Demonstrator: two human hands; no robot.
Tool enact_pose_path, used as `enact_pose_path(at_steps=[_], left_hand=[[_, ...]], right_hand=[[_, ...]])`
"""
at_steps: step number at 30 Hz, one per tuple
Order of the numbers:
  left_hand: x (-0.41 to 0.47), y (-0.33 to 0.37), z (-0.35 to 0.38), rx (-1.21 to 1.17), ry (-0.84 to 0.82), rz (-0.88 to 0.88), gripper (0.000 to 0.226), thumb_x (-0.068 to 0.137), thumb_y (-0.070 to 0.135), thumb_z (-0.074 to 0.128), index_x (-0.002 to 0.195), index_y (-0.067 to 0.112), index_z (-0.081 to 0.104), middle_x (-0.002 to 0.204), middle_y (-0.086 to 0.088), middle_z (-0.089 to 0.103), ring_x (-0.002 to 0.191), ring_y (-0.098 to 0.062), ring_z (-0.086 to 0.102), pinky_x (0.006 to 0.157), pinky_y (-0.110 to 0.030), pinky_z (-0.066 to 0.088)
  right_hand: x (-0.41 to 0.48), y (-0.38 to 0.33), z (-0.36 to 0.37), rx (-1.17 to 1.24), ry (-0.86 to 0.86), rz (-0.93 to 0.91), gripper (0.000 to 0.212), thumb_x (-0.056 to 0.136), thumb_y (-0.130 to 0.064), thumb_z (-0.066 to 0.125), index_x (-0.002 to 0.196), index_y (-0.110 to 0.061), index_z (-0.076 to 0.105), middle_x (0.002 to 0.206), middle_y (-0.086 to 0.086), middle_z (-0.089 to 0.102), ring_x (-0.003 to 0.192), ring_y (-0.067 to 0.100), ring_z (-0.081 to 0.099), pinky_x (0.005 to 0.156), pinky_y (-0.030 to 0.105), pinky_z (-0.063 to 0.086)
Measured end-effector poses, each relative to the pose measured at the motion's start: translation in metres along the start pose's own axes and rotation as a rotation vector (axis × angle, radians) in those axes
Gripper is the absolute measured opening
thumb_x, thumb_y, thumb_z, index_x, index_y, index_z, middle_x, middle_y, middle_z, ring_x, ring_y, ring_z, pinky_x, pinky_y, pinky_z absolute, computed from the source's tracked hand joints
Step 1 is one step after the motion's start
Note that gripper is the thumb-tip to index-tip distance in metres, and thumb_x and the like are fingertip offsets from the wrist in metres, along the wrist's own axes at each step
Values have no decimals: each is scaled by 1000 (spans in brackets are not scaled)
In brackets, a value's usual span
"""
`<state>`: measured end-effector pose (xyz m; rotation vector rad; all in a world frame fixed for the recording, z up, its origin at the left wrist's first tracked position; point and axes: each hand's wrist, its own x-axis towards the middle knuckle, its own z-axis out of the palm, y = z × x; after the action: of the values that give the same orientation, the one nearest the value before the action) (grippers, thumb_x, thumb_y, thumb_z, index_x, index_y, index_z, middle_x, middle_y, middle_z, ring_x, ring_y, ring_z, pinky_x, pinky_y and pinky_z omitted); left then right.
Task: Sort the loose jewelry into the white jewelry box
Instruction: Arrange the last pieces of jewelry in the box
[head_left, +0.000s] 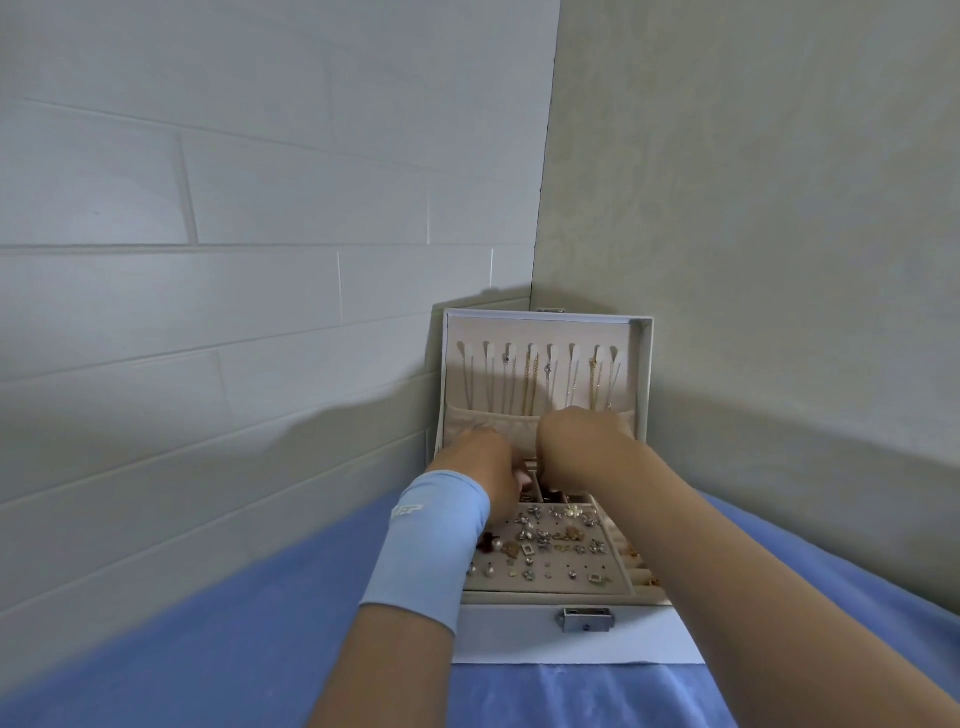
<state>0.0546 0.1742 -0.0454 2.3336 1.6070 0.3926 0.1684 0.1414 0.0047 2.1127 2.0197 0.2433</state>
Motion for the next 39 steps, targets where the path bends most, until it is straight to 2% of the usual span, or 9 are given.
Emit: enact_pose_path(at_steps=[2,8,15,22,25,29,35,37,39], left_hand=[[-1,1,-1,12,-4,-1,19,95,30,58,98,22,75,106,-4,68,91,-22,65,88,-35,54],[-3,0,-3,2,-23,10,22,94,22,57,106,26,75,108,-1,70,93,-23,65,88,-34,55],[-3,-1,-4,14,-31,40,27,95,19,54,109,29,74,110,-1,69,93,-24,64,84,-31,53],[-1,0,-4,29,-46,34,28,96,23,53,116,31,71,117,0,68,100,-24,63,92,-34,53],[-2,1,-6,23,-55,23,28,96,23,54,118,27,71,117,-2,68,103,-25,64,94,-35,53],[-3,0,-6,20,-72,26,27,96,21,54,117,27,71,114,-2,69,101,-24,65,95,-36,53],[0,0,-4,9,-77,-1,24,97,30,56,114,25,73,111,-3,70,97,-24,65,93,-35,53],[0,1,-5,11,-76,-16,25,97,29,55,115,24,72,111,-4,70,97,-24,65,90,-33,53],[-1,2,-7,16,-76,-6,25,97,23,54,116,24,71,111,-3,70,98,-23,64,89,-32,53]], right_hand=[[-1,-3,-3,12,-39,15,23,92,-14,63,115,-15,59,85,-2,51,85,20,54,73,30,45],[-4,-7,-3,-99,9,-43,10,93,-12,61,92,-17,53,75,-3,47,79,19,55,71,29,45],[-4,-7,-4,-47,-27,4,12,94,-14,61,105,-17,59,82,-2,49,86,20,53,75,29,44],[-5,-6,-3,-81,23,2,9,92,-12,60,93,-16,53,75,-3,47,68,14,50,69,28,44],[-5,-6,-2,-102,19,-2,13,94,-13,59,106,-18,60,74,-3,45,75,17,52,70,29,44],[-7,-7,-5,-107,-53,-11,27,94,-15,57,121,-15,56,76,-3,44,86,20,53,76,30,47],[-3,-6,-4,-153,-21,-32,7,91,-13,58,93,-15,52,75,-3,49,71,16,54,69,29,48],[-4,-7,-4,-156,-10,-26,5,92,-15,59,94,-17,55,75,-3,48,65,13,50,69,28,47],[-5,-9,-4,-167,-57,-14,12,95,-17,57,106,-18,59,80,-3,48,76,15,53,74,28,46]])
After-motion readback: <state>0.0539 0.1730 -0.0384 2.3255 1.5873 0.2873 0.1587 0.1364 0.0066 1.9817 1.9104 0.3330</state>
